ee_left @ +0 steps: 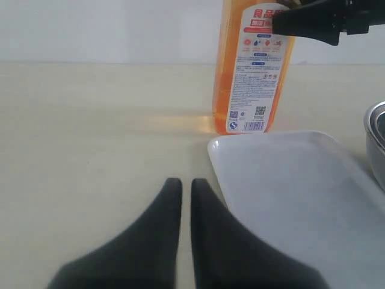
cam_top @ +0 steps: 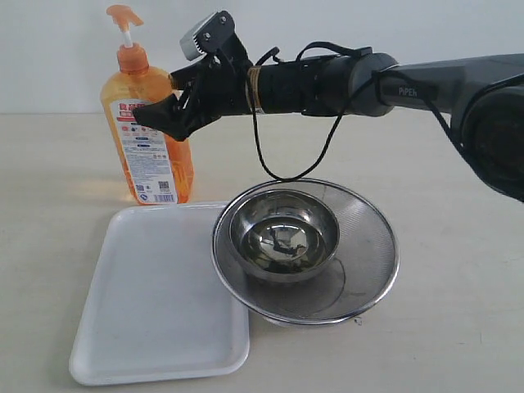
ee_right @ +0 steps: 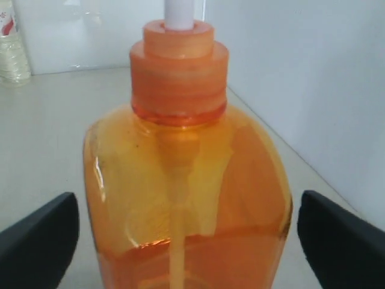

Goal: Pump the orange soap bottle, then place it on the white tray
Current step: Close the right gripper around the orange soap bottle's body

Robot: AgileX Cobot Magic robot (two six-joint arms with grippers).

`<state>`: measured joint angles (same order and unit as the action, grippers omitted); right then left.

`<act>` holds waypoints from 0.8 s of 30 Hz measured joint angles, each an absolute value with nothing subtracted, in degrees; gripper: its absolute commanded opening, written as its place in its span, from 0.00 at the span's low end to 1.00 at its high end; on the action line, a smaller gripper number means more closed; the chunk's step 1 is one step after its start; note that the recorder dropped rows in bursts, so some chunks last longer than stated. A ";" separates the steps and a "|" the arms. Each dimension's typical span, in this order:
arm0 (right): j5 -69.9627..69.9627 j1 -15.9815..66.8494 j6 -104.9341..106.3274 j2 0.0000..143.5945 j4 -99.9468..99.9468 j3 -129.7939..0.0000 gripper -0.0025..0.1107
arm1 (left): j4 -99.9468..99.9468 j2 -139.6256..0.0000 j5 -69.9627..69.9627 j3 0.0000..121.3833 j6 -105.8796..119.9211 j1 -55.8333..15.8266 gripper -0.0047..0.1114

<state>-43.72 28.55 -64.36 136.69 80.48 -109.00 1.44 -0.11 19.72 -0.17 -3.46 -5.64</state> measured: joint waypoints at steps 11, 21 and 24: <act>-38.98 30.71 -62.14 137.71 77.68 -109.00 0.95 | 1.44 -0.11 19.72 -0.17 -3.46 -5.64 0.08; -37.16 32.13 -54.50 141.11 71.84 -109.00 0.95 | 1.44 -0.11 19.72 -0.17 -3.46 -5.64 0.08; -37.16 32.13 -53.30 141.11 69.68 -109.00 0.95 | 1.44 -0.11 19.72 -0.17 -3.46 -5.64 0.08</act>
<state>-37.16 32.13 -53.30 141.11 69.68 -109.00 1.44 -0.11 19.72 -0.17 -3.46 -5.64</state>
